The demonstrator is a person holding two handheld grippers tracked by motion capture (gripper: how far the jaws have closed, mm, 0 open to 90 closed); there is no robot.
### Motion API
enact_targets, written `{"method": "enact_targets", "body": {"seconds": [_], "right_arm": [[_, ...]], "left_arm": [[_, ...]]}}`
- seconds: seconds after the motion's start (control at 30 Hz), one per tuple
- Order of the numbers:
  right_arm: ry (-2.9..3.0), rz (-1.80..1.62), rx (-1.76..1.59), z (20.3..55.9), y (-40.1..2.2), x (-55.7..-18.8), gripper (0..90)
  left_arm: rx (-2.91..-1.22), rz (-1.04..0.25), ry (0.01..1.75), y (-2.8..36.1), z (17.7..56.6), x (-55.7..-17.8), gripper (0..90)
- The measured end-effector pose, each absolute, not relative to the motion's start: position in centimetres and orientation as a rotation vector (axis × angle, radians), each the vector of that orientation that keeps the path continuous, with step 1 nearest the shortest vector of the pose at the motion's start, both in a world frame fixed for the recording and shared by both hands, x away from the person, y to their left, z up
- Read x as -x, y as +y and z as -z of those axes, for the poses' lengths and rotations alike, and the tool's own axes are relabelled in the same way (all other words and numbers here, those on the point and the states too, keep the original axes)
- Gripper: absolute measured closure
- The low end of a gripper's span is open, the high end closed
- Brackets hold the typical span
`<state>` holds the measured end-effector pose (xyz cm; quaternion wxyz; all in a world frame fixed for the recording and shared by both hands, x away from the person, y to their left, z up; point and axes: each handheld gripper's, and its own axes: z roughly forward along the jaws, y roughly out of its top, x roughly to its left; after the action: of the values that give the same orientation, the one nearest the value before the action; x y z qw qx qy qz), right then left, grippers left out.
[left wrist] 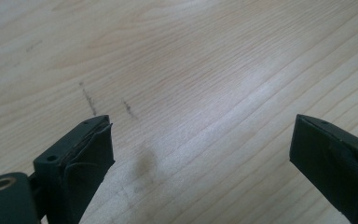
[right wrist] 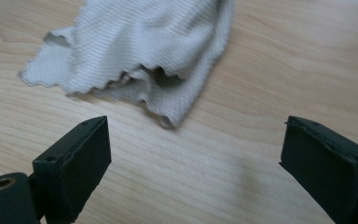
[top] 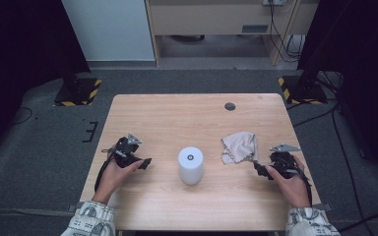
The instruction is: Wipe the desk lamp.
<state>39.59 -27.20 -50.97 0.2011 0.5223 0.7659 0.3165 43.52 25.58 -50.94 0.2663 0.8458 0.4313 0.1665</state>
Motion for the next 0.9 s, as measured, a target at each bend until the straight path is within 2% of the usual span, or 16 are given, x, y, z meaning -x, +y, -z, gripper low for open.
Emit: {"method": "enact_targets", "body": {"seconds": [0.3, 0.63, 0.77, 0.9], "right_arm": [[2.118, -0.867, -1.526, 52.4, -28.1, -39.8, 7.2], [2.096, -0.849, -1.528, 53.4, -27.8, -40.2, 5.5], [2.083, -0.847, -1.501, 53.8, -27.5, -40.2, 0.7], [2.07, -0.855, -1.502, 54.0, -27.4, -40.2, 0.5]], "left_arm": [[-2.249, -0.394, 1.231, 26.3, 52.5, -44.4, 2.5], [-2.207, -0.417, 1.208, 26.7, 53.0, -44.5, 0.0], [-2.183, -0.434, 1.199, 26.7, 53.2, -44.4, 0.0], [-2.158, -0.451, 1.198, 26.7, 53.4, -44.2, 0.0]]}}
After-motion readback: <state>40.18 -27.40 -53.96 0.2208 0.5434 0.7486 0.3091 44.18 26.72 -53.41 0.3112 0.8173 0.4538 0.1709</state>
